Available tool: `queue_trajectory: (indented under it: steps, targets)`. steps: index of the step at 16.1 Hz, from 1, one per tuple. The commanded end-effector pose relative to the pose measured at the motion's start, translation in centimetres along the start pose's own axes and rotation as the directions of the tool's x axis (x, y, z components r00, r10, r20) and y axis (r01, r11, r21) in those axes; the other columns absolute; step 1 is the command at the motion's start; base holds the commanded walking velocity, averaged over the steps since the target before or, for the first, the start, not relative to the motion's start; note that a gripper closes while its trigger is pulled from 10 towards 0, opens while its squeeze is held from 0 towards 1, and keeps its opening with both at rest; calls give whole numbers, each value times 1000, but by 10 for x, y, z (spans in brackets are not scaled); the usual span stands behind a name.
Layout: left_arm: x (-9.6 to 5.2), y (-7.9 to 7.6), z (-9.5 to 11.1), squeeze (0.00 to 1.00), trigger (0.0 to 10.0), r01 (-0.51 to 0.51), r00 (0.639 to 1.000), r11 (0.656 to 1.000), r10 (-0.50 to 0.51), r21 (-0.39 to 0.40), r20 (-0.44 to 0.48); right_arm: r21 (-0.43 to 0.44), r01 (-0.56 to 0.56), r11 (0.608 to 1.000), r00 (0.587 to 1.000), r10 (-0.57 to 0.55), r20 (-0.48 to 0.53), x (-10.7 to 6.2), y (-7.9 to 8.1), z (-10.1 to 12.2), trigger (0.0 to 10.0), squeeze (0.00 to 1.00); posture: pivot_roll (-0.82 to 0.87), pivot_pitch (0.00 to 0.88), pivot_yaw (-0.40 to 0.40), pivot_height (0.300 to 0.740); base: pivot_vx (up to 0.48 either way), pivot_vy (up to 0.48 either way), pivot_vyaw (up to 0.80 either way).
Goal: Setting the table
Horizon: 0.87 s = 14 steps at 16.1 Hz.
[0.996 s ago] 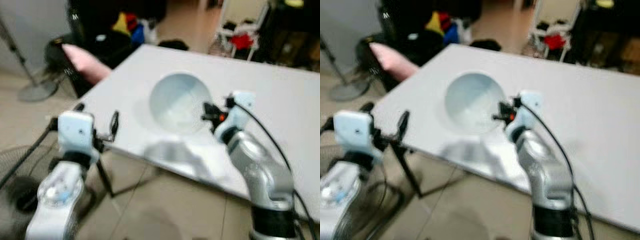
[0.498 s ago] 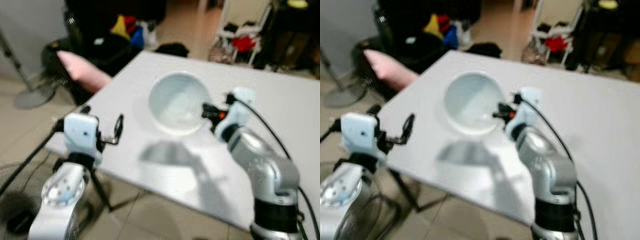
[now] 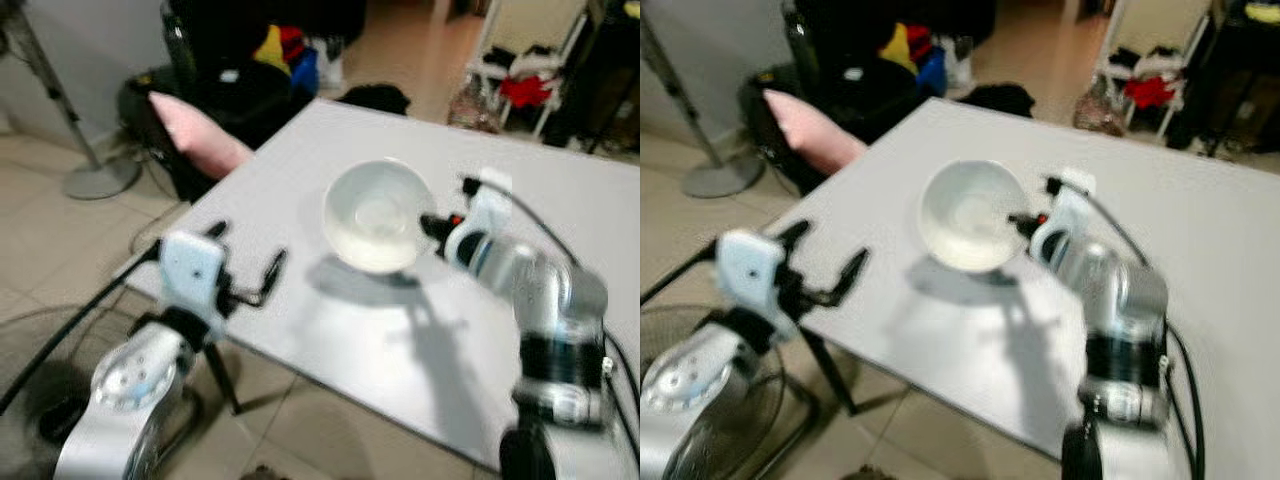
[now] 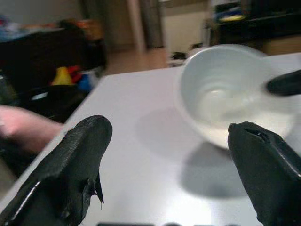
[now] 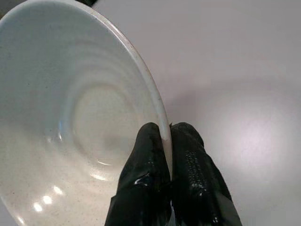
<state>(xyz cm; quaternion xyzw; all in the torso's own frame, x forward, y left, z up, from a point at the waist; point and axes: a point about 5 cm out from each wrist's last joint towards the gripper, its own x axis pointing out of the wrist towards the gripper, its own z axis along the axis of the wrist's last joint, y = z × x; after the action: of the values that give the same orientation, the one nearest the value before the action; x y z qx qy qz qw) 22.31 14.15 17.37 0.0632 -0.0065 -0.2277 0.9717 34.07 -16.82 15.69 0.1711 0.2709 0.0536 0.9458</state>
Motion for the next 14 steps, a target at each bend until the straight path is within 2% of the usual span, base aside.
queue_trajectory:
  steps: [1, 3, 8, 11, 14]
  targets:
    - [4, -5, 1, 0, 10000, 86, 996, 996, -86, -15, -13, 24, -26, 999, 1000, 26, -2, 4, -1, 12, 10000, 0, -80, 0, 56, 740, 0, 0, 0]
    - [7, -8, 2, 0, 10000, 159, 987, 987, -160, -23, -22, 34, -22, 999, 1000, 23, -16, 14, -5, 18, 10000, 0, -80, 0, 61, 740, 0, 0, 0]
    - [11, -15, 2, 0, 10000, 350, 934, 937, -349, 1, -80, 182, 40, 982, 999, -33, -42, 29, -22, 35, 10000, 0, -76, 0, 59, 740, 0, 0, 0]
    - [12, -16, 4, 0, 10000, 397, 914, 918, -396, -1, -91, 212, 79, 974, 996, -70, -51, 32, -26, 42, 10000, 0, -80, 0, 56, 740, 0, 0, 0]
    - [11, -19, 3, 0, 10000, 418, 903, 908, -417, -4, -101, 235, 65, 970, 996, -47, -80, 35, -21, 41, 10000, 0, -79, 0, 48, 740, 0, 0, 0]
